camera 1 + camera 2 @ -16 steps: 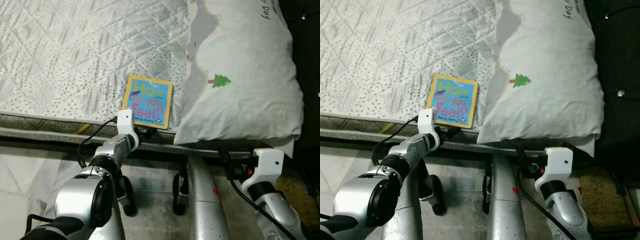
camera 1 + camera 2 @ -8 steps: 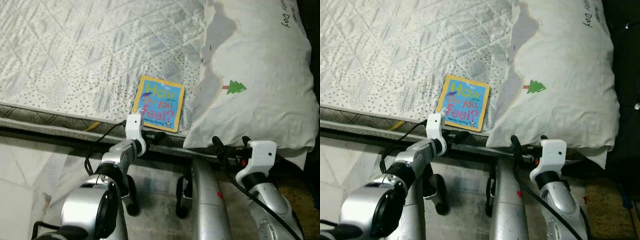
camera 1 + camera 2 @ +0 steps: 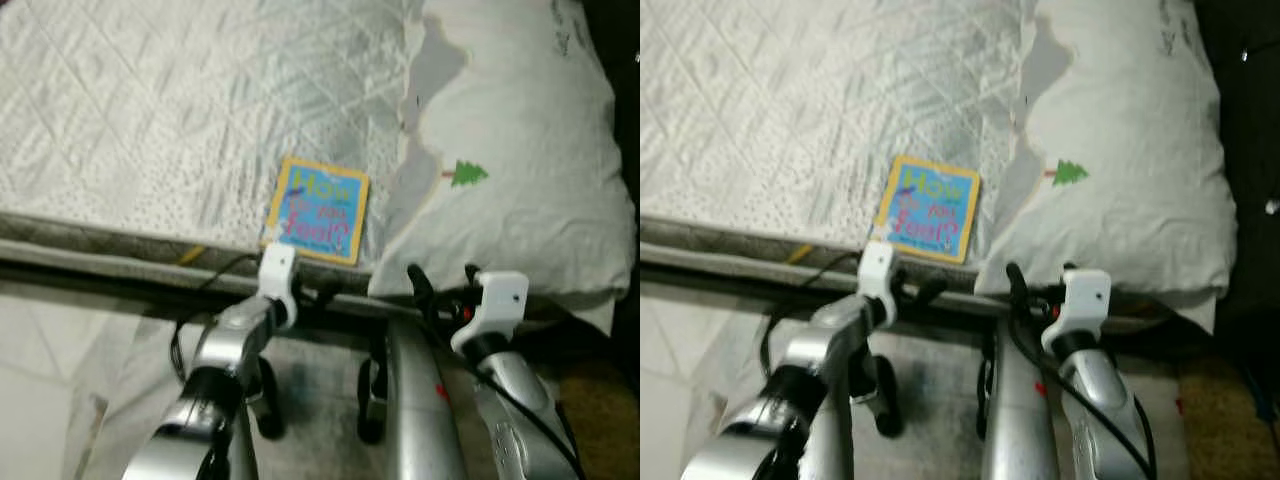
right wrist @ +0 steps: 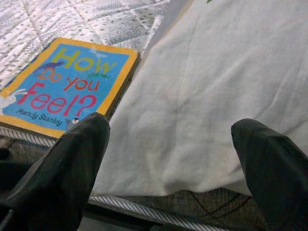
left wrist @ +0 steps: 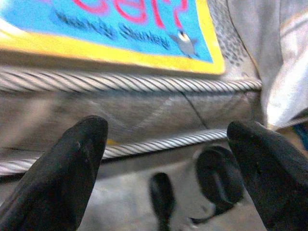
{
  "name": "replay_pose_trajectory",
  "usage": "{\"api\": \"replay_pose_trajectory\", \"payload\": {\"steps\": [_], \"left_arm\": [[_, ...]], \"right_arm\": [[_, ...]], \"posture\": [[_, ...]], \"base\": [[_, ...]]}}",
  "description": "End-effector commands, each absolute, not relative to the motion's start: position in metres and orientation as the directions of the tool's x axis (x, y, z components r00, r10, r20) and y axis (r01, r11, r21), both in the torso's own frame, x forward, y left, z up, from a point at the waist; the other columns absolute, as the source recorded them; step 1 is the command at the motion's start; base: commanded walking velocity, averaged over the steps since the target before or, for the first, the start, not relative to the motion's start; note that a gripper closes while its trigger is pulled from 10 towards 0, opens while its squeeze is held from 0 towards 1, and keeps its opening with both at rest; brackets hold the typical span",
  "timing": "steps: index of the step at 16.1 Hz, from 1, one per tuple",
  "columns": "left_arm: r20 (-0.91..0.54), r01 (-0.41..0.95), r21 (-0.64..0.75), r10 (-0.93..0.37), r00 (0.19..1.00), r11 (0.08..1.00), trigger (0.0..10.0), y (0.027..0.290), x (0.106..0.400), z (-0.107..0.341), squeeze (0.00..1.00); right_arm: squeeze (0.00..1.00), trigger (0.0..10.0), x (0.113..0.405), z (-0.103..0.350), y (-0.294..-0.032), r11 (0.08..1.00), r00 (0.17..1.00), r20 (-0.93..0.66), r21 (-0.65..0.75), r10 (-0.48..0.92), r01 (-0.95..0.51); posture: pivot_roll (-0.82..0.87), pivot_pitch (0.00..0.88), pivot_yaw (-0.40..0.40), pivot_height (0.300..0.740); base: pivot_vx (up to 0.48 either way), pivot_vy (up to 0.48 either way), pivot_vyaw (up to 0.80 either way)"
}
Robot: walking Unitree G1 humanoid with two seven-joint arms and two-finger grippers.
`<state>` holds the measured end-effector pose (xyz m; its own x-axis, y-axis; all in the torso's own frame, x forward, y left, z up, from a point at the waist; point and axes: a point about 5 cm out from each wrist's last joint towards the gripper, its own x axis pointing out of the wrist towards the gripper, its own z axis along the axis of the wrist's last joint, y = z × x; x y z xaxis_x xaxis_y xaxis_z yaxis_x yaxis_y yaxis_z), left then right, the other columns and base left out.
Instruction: Clean up the room
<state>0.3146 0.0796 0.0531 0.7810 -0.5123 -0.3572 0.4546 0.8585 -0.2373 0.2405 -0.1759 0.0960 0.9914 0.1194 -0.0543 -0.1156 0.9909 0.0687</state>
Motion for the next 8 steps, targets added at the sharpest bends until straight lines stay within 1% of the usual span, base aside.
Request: {"api": "replay_pose_trajectory", "payload": {"steps": [1, 3, 5, 6, 8], "left_arm": [[-0.331, 0.425, -0.183, -0.463, 0.823, 0.887, 10.0, 0.093, 0.307, 0.057, 0.05], [-0.307, 0.385, -0.181, -0.424, 0.852, 0.905, 10.0, 0.107, 0.295, 0.063, 0.03], [-0.264, 0.398, -0.148, -0.424, 0.866, 0.905, 10.0, 0.115, 0.279, 0.076, 0.00], [-0.246, 0.392, -0.141, -0.415, 0.876, 0.909, 10.0, 0.117, 0.276, 0.079, 0.00], [-0.187, 0.337, -0.124, -0.356, 0.916, 0.933, 10.0, 0.125, 0.270, 0.087, 0.00]], "right_arm": [[0.00, 10.0, 0.238, 0.088, -0.182, 0.994, 0.993, -0.076, 0.065, 0.088, -0.084], [0.00, 10.0, 0.241, 0.087, -0.185, 0.996, 0.995, -0.070, 0.052, 0.073, -0.069], [0.00, 10.0, 0.248, 0.087, -0.186, 0.998, 0.997, -0.050, 0.043, 0.052, -0.050], [0.00, 10.0, 0.250, 0.088, -0.186, 0.998, 0.998, -0.047, 0.040, 0.046, -0.044], [0.00, 10.0, 0.252, 0.087, -0.187, 0.999, 0.999, -0.045, 0.034, 0.031, -0.029]], "posture": [[-0.08, 0.198, 0.022, 0.586], [-0.06, 0.183, 0.023, 0.586], [-0.05, 0.168, 0.025, 0.586], [-0.04, 0.161, 0.027, 0.586], [-0.02, 0.148, 0.029, 0.586]], "base": [[0.000, 0.000, 0.00], [0.000, 0.000, 0.00], [0.000, 0.000, 0.00], [0.000, 0.000, 0.00], [0.000, 0.000, 0.00]]}}
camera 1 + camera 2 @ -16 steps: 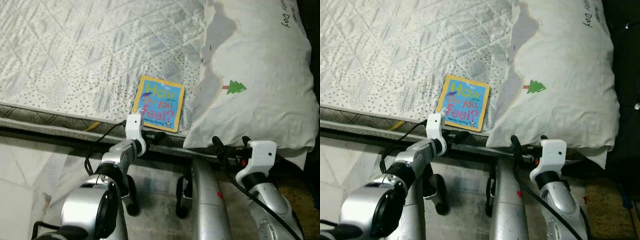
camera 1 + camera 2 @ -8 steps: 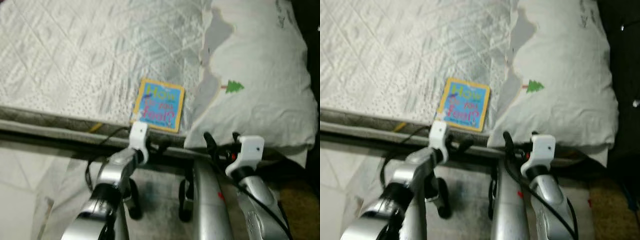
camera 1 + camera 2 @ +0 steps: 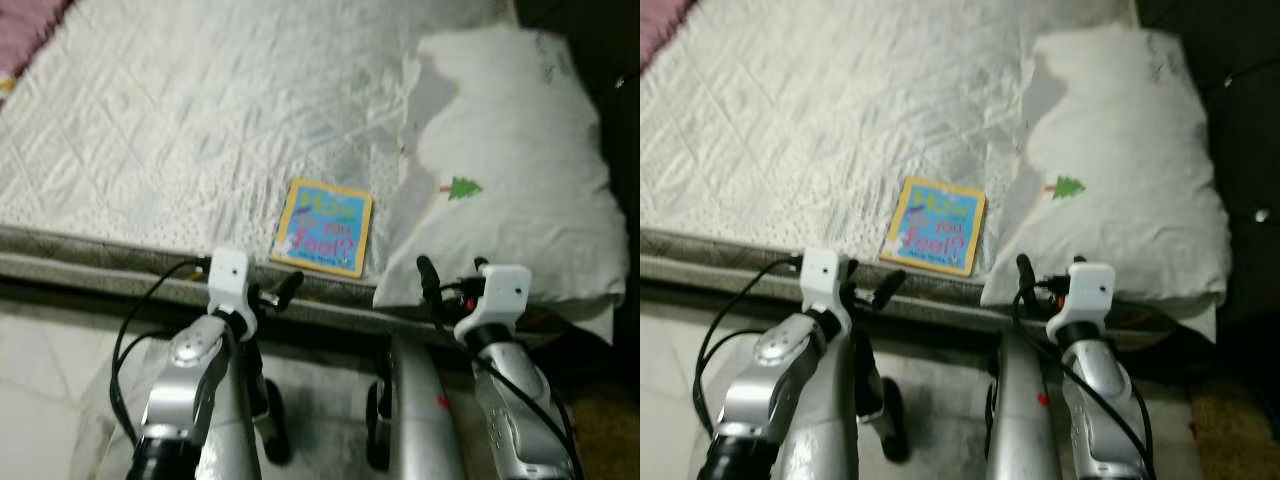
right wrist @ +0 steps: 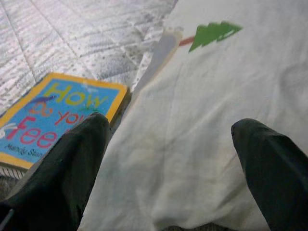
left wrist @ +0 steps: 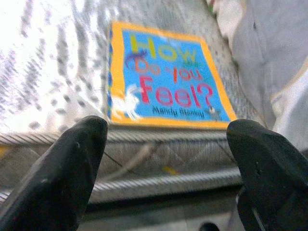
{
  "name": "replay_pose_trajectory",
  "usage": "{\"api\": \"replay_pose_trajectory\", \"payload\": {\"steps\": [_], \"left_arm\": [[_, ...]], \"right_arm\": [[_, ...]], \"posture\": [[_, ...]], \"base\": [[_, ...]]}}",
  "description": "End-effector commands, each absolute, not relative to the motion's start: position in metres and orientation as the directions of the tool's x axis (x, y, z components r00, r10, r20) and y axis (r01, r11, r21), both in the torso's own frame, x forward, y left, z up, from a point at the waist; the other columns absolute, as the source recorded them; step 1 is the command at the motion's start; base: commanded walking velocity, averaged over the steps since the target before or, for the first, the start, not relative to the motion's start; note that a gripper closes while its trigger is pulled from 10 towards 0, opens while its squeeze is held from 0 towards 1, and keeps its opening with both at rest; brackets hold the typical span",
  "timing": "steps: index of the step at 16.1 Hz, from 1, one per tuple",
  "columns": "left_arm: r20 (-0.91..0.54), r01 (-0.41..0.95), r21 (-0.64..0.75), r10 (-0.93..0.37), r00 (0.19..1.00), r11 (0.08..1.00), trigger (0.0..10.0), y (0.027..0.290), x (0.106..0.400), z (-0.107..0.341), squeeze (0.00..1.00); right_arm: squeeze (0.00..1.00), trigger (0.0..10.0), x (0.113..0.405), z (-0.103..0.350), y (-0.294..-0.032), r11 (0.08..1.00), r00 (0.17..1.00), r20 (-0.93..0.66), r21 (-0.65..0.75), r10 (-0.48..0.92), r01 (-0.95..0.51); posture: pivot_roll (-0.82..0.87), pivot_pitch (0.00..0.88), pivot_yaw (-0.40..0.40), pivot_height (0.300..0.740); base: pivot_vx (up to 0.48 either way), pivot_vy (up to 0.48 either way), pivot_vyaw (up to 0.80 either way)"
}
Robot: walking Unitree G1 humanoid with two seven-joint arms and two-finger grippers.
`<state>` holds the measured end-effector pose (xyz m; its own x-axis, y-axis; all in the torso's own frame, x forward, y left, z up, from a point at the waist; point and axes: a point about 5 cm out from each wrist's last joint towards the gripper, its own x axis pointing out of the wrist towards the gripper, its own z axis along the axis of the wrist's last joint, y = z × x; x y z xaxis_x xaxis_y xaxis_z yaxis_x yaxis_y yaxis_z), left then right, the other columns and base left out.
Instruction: Clean up the room
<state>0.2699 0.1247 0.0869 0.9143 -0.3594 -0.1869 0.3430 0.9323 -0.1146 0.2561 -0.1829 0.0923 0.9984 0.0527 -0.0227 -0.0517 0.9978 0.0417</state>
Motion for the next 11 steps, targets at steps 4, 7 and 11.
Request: {"api": "replay_pose_trajectory", "payload": {"steps": [4, 7, 11], "left_arm": [[-0.187, 0.231, -0.044, -0.235, 0.954, 0.972, 10.0, 0.152, 0.239, 0.074, 0.00], [-0.159, 0.215, -0.056, -0.222, 0.962, 0.975, 10.0, 0.149, 0.243, 0.078, 0.00], [-0.172, 0.223, -0.070, -0.232, 0.958, 0.972, 10.0, 0.145, 0.244, 0.078, 0.00]], "right_arm": [[0.00, 10.0, 0.251, 0.082, -0.190, 0.998, 0.999, -0.045, 0.057, 0.000, 0.002], [0.00, 10.0, 0.258, 0.086, -0.187, 0.996, 1.000, -0.019, 0.090, -0.001, 0.002], [0.00, 10.0, 0.266, 0.091, -0.186, 0.996, 1.000, 0.004, 0.090, 0.004, -0.004]], "posture": [[-0.01, 0.121, 0.031, 0.586], [-0.01, 0.100, 0.030, 0.612], [-0.02, 0.085, 0.031, 0.649]], "base": [[0.000, 0.000, 0.00], [0.000, 0.000, -0.40], [0.000, 0.000, 0.00]]}}
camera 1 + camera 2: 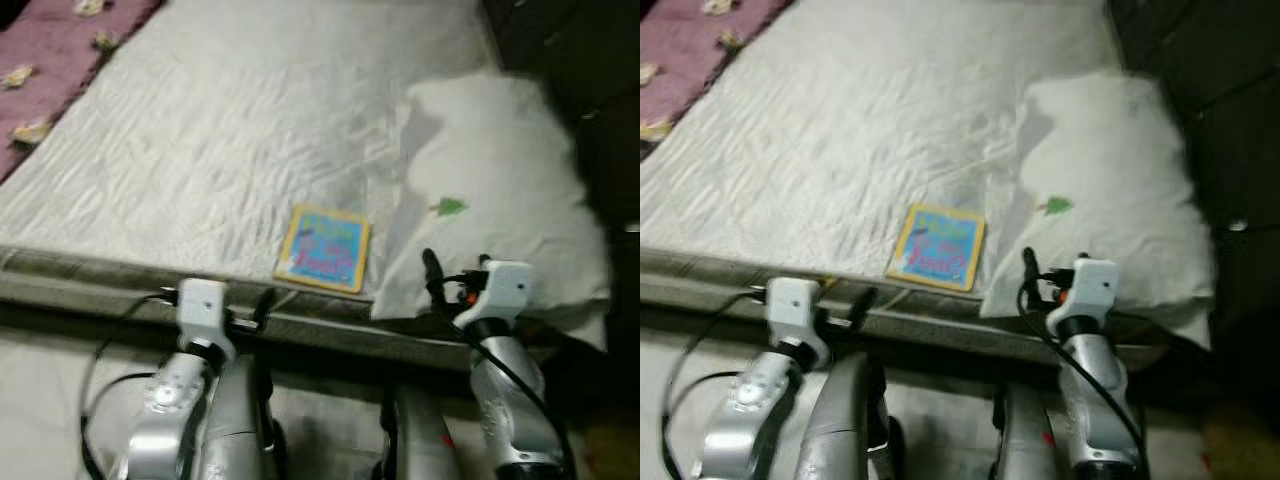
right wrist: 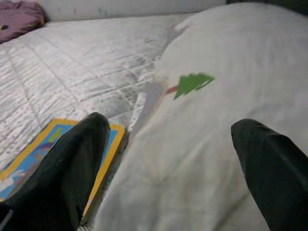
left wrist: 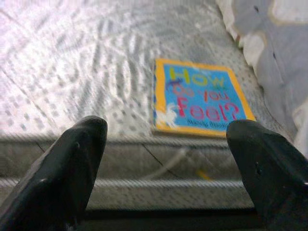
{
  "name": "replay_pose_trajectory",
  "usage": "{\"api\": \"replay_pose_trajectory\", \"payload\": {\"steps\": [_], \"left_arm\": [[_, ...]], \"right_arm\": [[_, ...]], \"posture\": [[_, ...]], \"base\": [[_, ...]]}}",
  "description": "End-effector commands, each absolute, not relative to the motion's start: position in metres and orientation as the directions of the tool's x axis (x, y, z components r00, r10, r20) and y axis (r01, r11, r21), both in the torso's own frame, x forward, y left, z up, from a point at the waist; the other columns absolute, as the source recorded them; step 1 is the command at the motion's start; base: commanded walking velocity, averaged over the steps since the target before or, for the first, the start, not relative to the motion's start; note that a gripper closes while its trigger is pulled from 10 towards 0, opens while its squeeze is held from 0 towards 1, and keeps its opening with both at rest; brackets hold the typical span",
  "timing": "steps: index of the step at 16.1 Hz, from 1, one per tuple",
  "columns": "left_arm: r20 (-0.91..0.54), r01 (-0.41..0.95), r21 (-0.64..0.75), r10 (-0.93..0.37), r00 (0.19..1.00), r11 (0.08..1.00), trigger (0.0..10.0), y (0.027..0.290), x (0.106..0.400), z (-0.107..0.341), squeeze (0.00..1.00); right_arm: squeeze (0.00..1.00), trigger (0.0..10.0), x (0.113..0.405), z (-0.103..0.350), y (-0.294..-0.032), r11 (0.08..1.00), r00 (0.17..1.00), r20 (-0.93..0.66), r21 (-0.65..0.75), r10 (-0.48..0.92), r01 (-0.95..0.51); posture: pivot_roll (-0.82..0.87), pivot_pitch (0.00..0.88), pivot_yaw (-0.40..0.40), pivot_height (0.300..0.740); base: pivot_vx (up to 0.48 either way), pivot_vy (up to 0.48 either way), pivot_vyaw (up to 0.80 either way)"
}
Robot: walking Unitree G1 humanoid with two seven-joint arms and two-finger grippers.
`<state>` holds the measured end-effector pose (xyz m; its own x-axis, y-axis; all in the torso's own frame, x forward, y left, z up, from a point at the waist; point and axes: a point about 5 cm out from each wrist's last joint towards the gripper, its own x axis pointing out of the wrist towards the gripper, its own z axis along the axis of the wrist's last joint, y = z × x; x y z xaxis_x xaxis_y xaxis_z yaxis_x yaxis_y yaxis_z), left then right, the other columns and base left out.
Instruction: Clean up the room
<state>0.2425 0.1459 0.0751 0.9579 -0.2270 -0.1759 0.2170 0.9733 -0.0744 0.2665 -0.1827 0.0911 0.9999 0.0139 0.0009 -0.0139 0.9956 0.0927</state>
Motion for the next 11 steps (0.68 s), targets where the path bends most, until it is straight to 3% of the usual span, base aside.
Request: {"api": "replay_pose_trajectory", "payload": {"steps": [1, 8, 11], "left_arm": [[-0.178, 0.217, -0.075, -0.227, 0.958, 0.973, 10.0, 0.145, 0.242, 0.076, 0.00], [-0.185, 0.166, -0.085, -0.179, 0.966, 0.982, 10.0, 0.147, 0.241, 0.070, 0.00], [-0.197, 0.144, -0.098, -0.161, 0.967, 0.985, 10.0, 0.150, 0.242, 0.066, 0.00]], "right_arm": [[0.00, 10.0, 0.265, 0.091, -0.186, 0.996, 1.000, 0.002, 0.088, 0.005, -0.006], [0.00, 10.0, 0.263, 0.082, -0.187, 0.995, 1.000, -0.007, 0.101, -0.020, 0.021], [0.00, 10.0, 0.253, 0.068, -0.189, 0.994, 0.998, -0.055, 0.103, -0.027, 0.032]], "posture": [[-0.02, 0.082, 0.030, 0.658], [-0.03, 0.044, 0.022, 0.733], [-0.03, 0.035, 0.028, 0.740]], "base": [[0.000, 0.000, 0.00], [0.000, 0.000, 0.00], [0.000, 0.000, 0.00]]}}
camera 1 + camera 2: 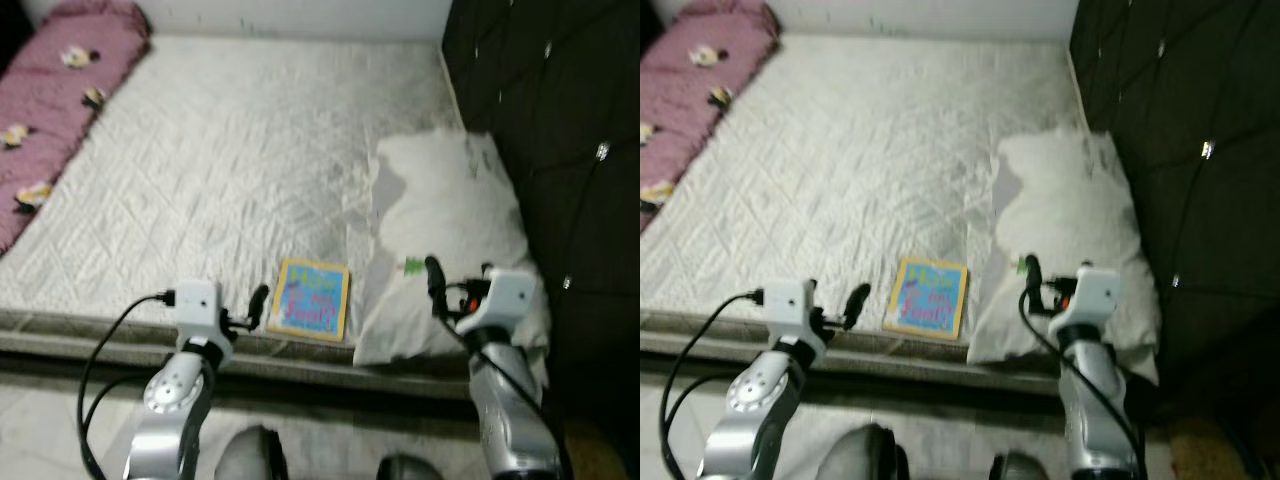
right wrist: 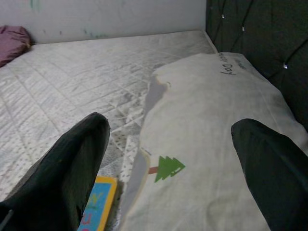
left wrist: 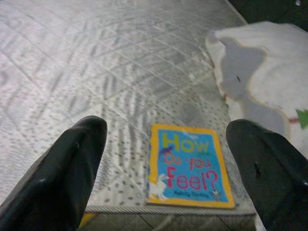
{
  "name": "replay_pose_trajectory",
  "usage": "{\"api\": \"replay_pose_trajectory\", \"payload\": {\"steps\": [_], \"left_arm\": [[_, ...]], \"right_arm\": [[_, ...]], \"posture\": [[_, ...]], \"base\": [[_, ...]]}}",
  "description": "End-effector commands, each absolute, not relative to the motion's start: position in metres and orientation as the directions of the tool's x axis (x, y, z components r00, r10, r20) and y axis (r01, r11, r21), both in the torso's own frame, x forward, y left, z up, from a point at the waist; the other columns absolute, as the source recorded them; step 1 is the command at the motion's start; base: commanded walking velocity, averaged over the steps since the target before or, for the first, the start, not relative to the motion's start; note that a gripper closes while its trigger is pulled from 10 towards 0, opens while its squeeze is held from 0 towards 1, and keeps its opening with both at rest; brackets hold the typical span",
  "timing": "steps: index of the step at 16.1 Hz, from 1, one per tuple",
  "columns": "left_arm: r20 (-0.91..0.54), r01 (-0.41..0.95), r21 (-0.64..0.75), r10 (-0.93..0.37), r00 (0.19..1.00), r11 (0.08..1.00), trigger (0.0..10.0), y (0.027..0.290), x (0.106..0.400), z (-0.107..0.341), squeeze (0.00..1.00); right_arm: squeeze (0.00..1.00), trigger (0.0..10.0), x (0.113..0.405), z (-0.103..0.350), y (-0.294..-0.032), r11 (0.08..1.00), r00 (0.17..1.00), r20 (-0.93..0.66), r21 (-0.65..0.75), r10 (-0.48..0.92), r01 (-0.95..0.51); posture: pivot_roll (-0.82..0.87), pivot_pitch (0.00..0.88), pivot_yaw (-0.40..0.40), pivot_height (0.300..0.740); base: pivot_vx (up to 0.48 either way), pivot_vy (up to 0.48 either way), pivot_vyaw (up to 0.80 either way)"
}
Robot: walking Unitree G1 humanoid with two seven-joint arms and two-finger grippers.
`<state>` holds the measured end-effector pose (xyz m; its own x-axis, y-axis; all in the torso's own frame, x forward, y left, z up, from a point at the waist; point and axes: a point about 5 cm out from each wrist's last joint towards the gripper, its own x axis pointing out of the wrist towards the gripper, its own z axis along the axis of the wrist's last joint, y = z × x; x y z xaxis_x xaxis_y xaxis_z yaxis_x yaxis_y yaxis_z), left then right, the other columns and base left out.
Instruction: Clean up the room
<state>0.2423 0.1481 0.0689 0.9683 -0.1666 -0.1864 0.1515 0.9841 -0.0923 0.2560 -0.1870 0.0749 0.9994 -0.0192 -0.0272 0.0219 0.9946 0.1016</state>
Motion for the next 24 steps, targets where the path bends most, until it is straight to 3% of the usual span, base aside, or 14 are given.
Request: {"api": "replay_pose_trajectory", "payload": {"steps": [1, 7, 24], "left_arm": [[-0.190, 0.149, -0.099, -0.165, 0.968, 0.984, 10.0, 0.148, 0.244, 0.067, 0.00], [-0.148, 0.202, -0.107, -0.217, 0.965, 0.973, 10.0, 0.134, 0.263, 0.078, 0.00], [-0.136, 0.231, -0.111, -0.244, 0.960, 0.967, 10.0, 0.126, 0.270, 0.078, 0.00]], "right_arm": [[0.00, 10.0, 0.254, 0.069, -0.187, 0.994, 0.998, -0.050, 0.104, -0.028, 0.033], [0.00, 10.0, 0.257, 0.069, -0.184, 0.993, 0.998, -0.053, 0.112, -0.023, 0.028], [0.00, 10.0, 0.264, 0.079, -0.188, 0.999, 1.000, -0.015, 0.049, 0.017, -0.016]], "posture": [[-0.04, 0.037, 0.032, 0.740], [-0.04, 0.054, 0.029, 0.740], [-0.08, 0.056, 0.037, 0.740]], "base": [[0.000, 0.000, 0.00], [0.000, 0.000, 0.00], [0.000, 0.473, -0.06]]}}
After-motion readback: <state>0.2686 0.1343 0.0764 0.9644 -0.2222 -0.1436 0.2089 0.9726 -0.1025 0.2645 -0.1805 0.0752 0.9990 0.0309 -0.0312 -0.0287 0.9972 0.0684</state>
